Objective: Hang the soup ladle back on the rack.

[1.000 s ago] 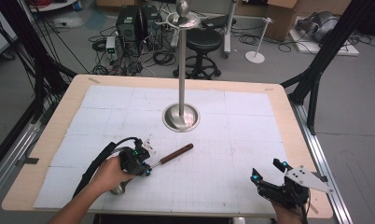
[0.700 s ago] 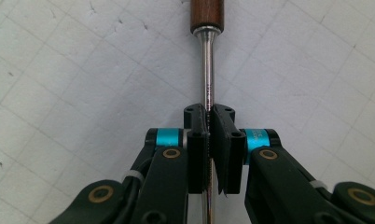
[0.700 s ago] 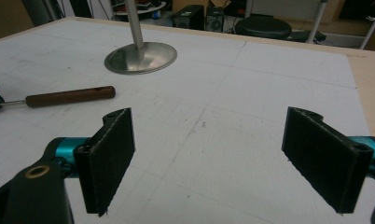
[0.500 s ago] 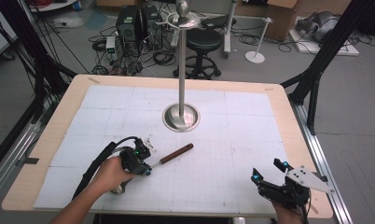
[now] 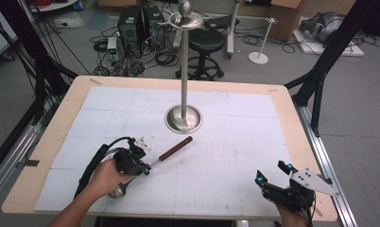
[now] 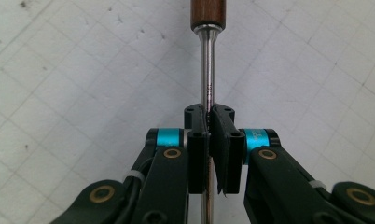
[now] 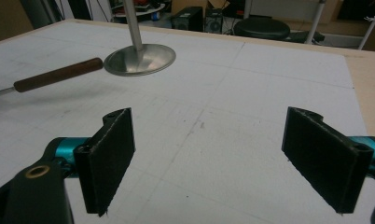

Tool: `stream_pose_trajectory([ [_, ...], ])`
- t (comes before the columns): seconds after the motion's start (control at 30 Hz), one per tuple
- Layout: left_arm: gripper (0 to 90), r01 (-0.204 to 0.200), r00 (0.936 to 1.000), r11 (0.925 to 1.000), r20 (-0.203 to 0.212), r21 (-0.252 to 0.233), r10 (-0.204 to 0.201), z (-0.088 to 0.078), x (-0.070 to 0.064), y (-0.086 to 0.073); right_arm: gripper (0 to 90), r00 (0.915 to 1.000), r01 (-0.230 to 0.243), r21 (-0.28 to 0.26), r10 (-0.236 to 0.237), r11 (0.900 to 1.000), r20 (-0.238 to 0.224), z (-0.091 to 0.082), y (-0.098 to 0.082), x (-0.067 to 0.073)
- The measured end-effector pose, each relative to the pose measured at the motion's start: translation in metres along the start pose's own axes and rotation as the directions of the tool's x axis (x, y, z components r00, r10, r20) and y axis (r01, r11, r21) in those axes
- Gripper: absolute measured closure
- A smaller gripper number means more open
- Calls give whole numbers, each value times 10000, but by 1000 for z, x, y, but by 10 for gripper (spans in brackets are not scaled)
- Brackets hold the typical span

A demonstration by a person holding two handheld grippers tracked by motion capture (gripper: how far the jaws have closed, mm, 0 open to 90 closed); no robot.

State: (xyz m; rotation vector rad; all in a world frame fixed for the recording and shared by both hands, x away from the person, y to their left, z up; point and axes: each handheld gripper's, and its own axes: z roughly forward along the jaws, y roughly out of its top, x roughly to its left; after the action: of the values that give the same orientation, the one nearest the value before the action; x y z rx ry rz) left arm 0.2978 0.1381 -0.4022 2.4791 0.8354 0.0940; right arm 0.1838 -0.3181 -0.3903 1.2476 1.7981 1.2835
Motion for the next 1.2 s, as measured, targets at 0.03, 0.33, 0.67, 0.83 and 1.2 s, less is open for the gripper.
stream_pose_trajectory([
  [0.03,844,45,10000,9999,31,-98,-44,-2,1,-2,163,10000,21,-5,-21,10000,1,0,0,0],
  [0.33,843,231,9997,9930,-22,-1154,-235,-21,4,-14,163,10000,-17,29,17,10000,-36,1,0,1],
  [0.67,843,351,9992,9644,-100,-2622,-390,-45,3,-27,163,9998,16,42,-15,10000,-198,5,0,4],
  [0.83,843,411,9981,9312,-280,-3621,-550,-58,1,-37,163,9993,27,40,-26,10000,-362,8,2,9],
  [1.2,843,190,9941,8509,-807,-5250,-720,-72,-18,-45,162,9866,-38,-309,-13,9995,-1629,27,25,39],
])
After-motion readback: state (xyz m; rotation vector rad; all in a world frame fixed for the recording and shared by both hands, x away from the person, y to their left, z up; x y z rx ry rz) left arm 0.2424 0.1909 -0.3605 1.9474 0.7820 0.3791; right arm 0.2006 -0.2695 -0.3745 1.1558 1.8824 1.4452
